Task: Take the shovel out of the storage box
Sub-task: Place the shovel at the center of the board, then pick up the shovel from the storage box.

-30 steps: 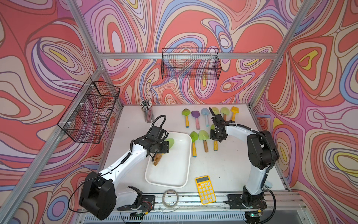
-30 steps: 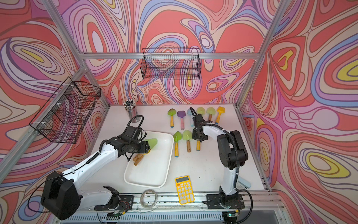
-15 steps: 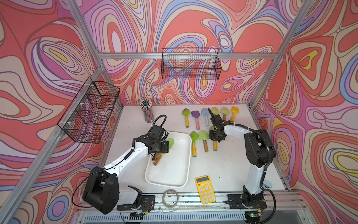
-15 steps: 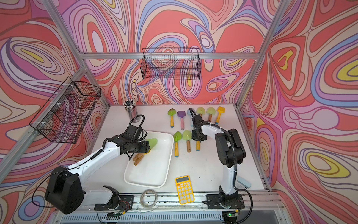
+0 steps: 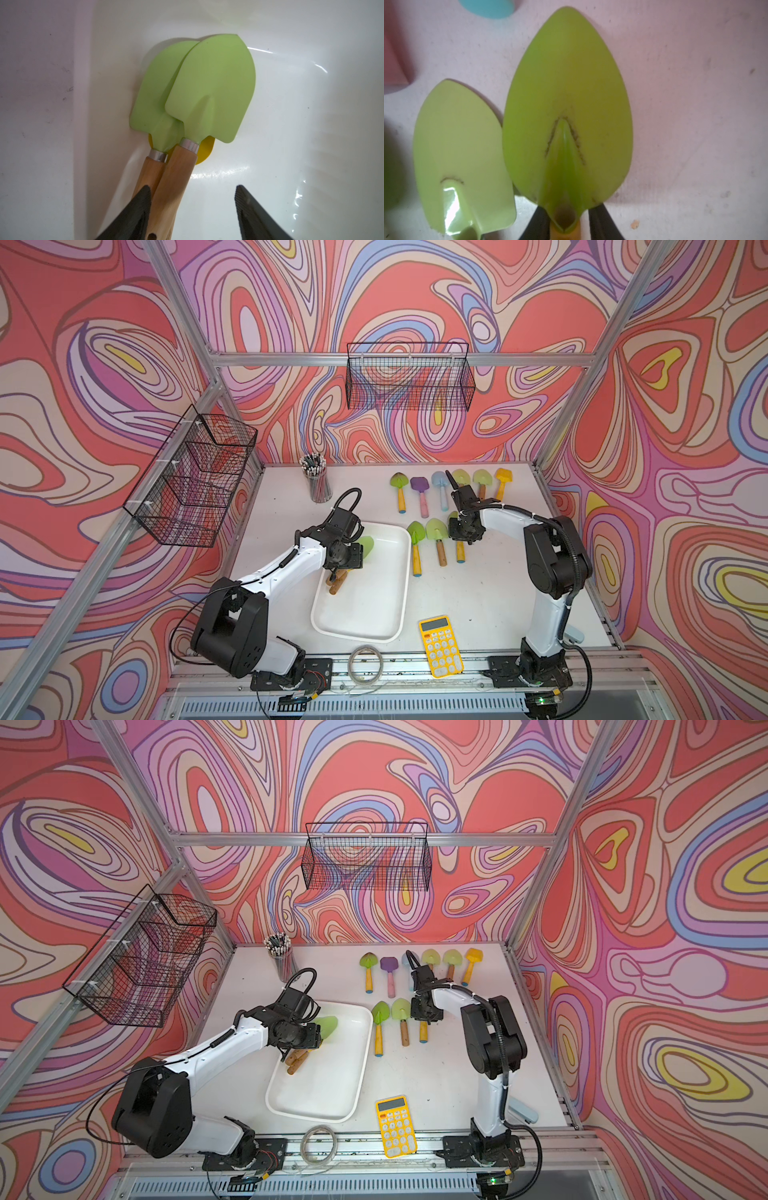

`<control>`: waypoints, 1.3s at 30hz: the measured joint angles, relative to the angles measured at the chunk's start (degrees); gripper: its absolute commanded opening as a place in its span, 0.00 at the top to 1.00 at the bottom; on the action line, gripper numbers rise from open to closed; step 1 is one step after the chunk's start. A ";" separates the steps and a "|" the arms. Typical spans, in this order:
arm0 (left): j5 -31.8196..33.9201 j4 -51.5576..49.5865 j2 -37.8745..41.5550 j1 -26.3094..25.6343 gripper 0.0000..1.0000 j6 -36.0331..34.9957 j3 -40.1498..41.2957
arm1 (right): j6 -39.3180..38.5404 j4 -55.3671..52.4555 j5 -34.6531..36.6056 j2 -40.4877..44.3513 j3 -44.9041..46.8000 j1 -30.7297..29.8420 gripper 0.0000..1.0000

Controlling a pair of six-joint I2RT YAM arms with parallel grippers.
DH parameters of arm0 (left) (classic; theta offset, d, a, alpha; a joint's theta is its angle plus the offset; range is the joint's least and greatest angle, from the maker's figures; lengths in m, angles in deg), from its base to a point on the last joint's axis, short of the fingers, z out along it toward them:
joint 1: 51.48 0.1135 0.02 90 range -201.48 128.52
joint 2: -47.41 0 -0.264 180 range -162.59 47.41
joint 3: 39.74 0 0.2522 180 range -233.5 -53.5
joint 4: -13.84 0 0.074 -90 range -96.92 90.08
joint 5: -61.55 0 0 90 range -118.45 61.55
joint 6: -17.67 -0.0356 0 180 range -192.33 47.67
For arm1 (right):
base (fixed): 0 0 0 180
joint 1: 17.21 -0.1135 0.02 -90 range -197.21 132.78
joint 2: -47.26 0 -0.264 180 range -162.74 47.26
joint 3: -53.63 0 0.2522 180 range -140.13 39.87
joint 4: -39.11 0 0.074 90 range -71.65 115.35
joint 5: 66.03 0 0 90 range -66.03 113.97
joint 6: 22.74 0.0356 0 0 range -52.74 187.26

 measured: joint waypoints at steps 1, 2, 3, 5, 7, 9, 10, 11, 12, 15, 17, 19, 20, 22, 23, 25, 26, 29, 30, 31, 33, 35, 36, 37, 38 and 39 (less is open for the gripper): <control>-0.02 -0.20 -0.81 0.00 0.34 0.00 -0.31 | 0.00 -0.07 -0.02 0.07 0.02 0.00 0.66; -0.04 -0.22 -1.55 0.00 0.36 0.00 -0.50 | 0.04 -0.17 -0.02 0.22 0.04 0.00 0.67; -0.20 -0.22 -2.03 -0.02 0.38 0.00 -0.50 | 0.07 -0.33 -0.02 0.39 0.07 0.00 0.66; -0.39 -0.50 -2.60 -0.26 0.43 0.00 -0.50 | 0.20 -0.72 0.00 1.31 0.11 0.00 0.66; -0.44 -0.57 -2.58 -0.79 0.46 0.00 -0.50 | 0.24 -0.90 0.07 2.62 0.11 0.00 0.66; -0.79 -0.70 -2.58 -1.77 0.49 0.02 -0.50 | 0.31 -1.01 0.13 4.20 0.11 0.00 0.66; -1.11 -0.76 -2.58 -2.29 0.50 0.02 -0.50 | 0.39 -1.03 0.17 4.98 0.11 0.00 0.67; -1.36 -0.76 -2.58 -2.67 0.52 0.04 -0.50 | 0.42 -1.05 0.17 5.75 0.11 0.00 0.66; -1.66 -0.76 -2.62 -3.06 0.52 0.04 -0.48 | 0.46 -1.05 0.17 6.25 0.11 0.00 0.67; -2.16 -0.74 -2.93 -3.89 0.53 0.04 -0.46 | 0.59 -1.01 0.20 7.30 0.20 0.00 0.67; -2.19 -0.76 -3.28 -4.31 0.53 0.07 -0.44 | 0.63 -0.96 0.20 7.39 0.39 0.00 0.67; -2.16 -0.74 -3.52 -4.72 0.53 0.09 -0.20 | 0.66 -1.03 0.17 7.39 0.74 0.00 0.67; -2.14 -0.72 -3.54 -4.94 0.53 0.15 0.07 | 0.68 -1.11 0.17 7.43 0.92 0.00 0.67; -2.08 -0.72 -3.56 -5.09 0.53 0.28 0.76 | 0.70 -1.20 0.15 7.63 1.25 0.00 0.67; -1.90 -0.70 -3.56 -5.22 0.53 0.35 1.18 | 0.74 -1.20 0.15 7.74 1.36 0.00 0.67; -1.27 -0.48 -3.43 -5.29 0.52 0.74 2.40 | 0.81 -1.16 0.11 8.04 1.57 0.00 0.67; -1.01 -0.39 -3.32 -5.29 0.52 0.92 3.08 | 0.81 -1.18 0.09 8.22 1.64 0.00 0.67; -0.83 -0.24 -2.78 -5.31 0.52 1.55 5.33 | 0.83 -1.07 -0.15 8.68 1.95 0.00 0.67; -0.98 -0.20 -2.78 -5.35 0.52 1.70 5.70 | 0.83 -1.07 -0.26 8.76 2.08 0.00 0.67; -1.25 -0.11 -2.78 -5.35 0.52 1.81 5.97 | 0.85 -0.98 -0.33 8.79 2.23 0.00 0.67; -1.49 0.04 -2.78 -5.64 0.53 2.19 6.08 | 0.85 -0.98 -0.46 8.79 2.43 0.00 0.68; -1.55 0.46 -2.78 -6.03 0.58 2.49 6.08 | 0.85 -0.94 -0.52 8.79 2.47 0.00 0.68; -1.60 0.68 -2.78 -6.36 0.59 2.71 6.08 | 0.85 -0.94 -0.52 8.79 2.47 0.00 0.69; -1.73 0.85 -2.78 -6.60 0.59 2.91 6.08 | 0.85 -0.94 -0.52 8.79 2.47 0.00 0.69; -1.73 1.03 -2.78 -6.82 0.62 3.10 6.10 | 0.85 -0.94 -0.52 8.79 2.47 0.00 0.70; -1.79 1.20 -2.78 -6.99 0.64 3.28 6.14 | 0.85 -0.94 -0.52 8.79 2.47 0.00 0.70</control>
